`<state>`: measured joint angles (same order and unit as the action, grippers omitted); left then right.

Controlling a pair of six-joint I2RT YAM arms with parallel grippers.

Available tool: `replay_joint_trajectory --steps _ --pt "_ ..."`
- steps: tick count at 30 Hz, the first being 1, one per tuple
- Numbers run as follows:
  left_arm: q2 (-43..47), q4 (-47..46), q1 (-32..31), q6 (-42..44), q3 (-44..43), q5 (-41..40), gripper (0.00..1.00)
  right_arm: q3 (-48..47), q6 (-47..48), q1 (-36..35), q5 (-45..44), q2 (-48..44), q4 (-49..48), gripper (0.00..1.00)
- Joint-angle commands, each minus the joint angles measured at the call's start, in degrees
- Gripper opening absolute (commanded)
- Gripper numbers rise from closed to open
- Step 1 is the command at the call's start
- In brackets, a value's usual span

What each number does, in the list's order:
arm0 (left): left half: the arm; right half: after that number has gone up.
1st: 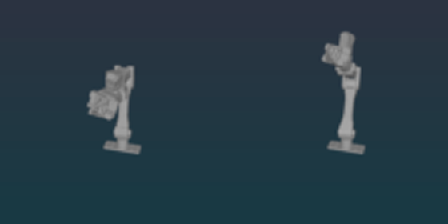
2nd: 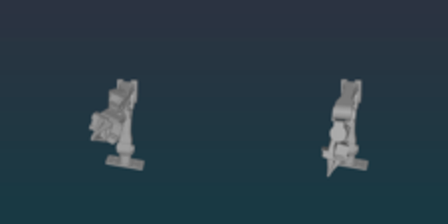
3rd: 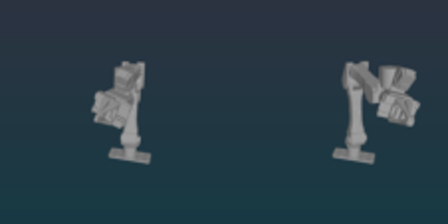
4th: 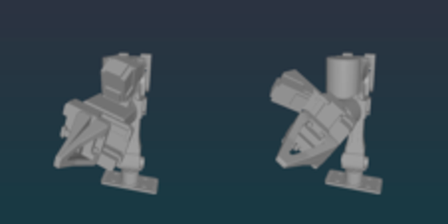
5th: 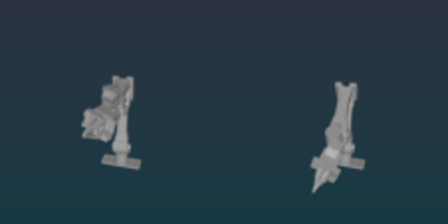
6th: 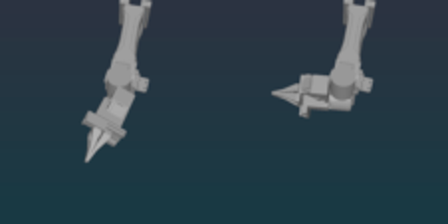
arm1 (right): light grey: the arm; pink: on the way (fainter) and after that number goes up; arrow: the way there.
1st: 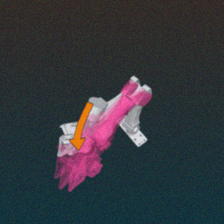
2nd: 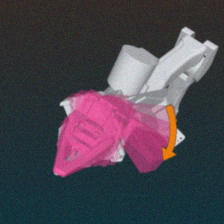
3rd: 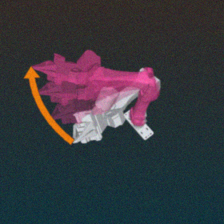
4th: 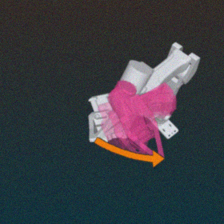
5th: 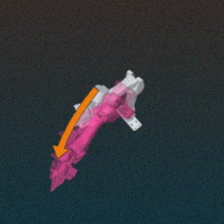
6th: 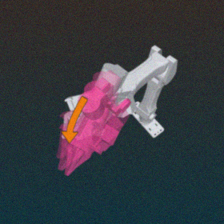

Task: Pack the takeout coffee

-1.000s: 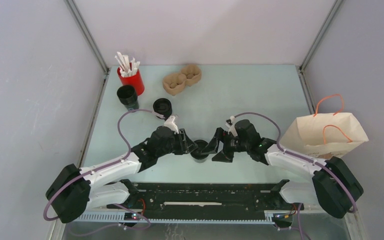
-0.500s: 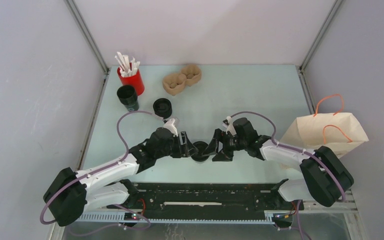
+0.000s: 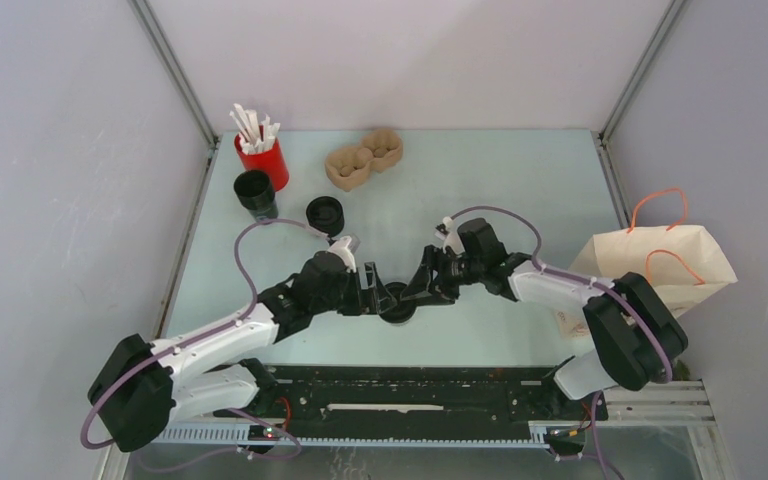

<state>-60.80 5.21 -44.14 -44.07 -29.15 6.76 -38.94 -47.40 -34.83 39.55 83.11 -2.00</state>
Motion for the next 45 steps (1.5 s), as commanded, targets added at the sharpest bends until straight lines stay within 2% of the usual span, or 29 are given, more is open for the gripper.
replay_joint_trajectory --steps 1,7,11,13,18,22,25,29,32,38,45 --pt "-1.1 2.6 0.6 2.5 -2.1 -0.5 0.83 -7.1 5.8 0.5 2.6 3.6 4.3 0.62" --pt "0.2 4.2 1.5 3.6 -3.2 -0.5 0.88 -13.9 12.3 1.8 5.2 9.3 11.1 0.61" --pt "0.2 4.7 2.8 4.0 -3.2 0.5 0.85 -18.8 16.1 2.5 6.5 12.0 16.3 0.64" --pt "0.0 4.6 3.3 4.0 -2.8 1.0 0.83 -21.1 17.4 2.5 6.4 12.7 19.3 0.68" --pt "-1.0 4.0 3.9 4.3 -2.0 1.7 0.78 -20.6 17.2 3.5 -0.1 7.3 24.8 0.84" --pt "-2.2 3.4 4.0 4.3 -1.7 2.2 0.77 -16.7 12.3 3.8 -2.0 1.6 25.3 0.87" --pt "-2.6 3.3 4.0 4.3 -1.7 2.4 0.76 -11.1 3.8 3.4 -0.7 -4.5 20.8 0.87" --pt "-2.4 2.9 4.0 4.0 -1.2 2.3 0.74 -1.2 -12.8 1.0 -0.3 -11.5 7.0 0.86" --pt "-2.4 2.6 4.0 3.9 -0.7 2.0 0.71 2.6 -20.9 -1.9 -2.6 -12.5 -1.8 0.81" --pt "-2.5 2.2 4.0 3.5 0.4 2.1 0.63 4.0 -24.8 -4.3 -4.4 -7.2 -9.2 0.77" --pt "-1.6 1.9 3.8 3.3 1.2 2.0 0.58 4.1 -24.8 -4.4 -5.5 -2.1 -14.2 0.6"
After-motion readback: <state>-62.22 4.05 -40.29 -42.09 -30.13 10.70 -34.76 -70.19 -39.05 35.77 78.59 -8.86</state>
